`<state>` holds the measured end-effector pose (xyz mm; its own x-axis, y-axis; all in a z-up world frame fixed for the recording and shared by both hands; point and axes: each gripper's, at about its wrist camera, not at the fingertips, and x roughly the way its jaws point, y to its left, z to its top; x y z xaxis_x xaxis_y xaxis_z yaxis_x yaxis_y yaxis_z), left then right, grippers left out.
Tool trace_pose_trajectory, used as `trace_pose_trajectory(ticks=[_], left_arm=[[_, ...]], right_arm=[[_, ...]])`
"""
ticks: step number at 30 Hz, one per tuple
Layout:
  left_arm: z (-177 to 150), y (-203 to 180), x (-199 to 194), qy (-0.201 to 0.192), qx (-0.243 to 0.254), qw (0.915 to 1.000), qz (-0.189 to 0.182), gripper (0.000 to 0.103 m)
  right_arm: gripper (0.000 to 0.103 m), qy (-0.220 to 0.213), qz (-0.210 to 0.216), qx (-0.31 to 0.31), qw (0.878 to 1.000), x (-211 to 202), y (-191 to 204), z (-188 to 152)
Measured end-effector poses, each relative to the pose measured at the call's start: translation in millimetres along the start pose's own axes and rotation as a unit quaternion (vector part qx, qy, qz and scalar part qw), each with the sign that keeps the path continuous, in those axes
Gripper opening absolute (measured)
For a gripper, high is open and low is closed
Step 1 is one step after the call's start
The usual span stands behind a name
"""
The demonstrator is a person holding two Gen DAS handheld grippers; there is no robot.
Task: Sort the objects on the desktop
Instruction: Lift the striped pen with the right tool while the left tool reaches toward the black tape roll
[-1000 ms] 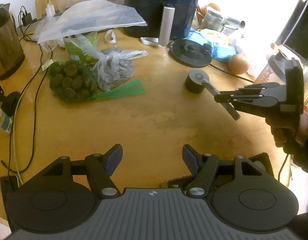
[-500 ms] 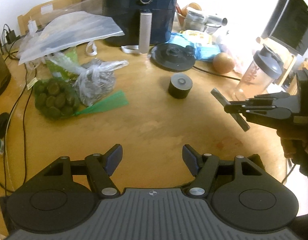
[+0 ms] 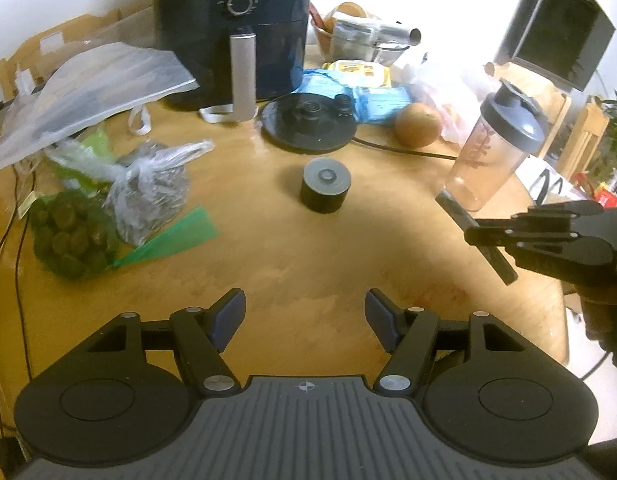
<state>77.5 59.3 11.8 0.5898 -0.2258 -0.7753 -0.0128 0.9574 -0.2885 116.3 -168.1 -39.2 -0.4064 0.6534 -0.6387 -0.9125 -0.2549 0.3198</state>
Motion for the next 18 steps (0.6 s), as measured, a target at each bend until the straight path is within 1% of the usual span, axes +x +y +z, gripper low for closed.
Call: trace_pose_trajectory(ticks=[9,18], left_arm=[[19,-9,17,-0.004,0.015,0.9998,-0.011,0.066],[39,-18,40,-0.010,0.038,0.9991,-0.015,0.066]], right_arm=[[0.011,-0.012,-0.016,0.014,1.000,-22,-9,-12],[0.011,-0.022,-0.013,0.029,0.999,-40,-16,-20]])
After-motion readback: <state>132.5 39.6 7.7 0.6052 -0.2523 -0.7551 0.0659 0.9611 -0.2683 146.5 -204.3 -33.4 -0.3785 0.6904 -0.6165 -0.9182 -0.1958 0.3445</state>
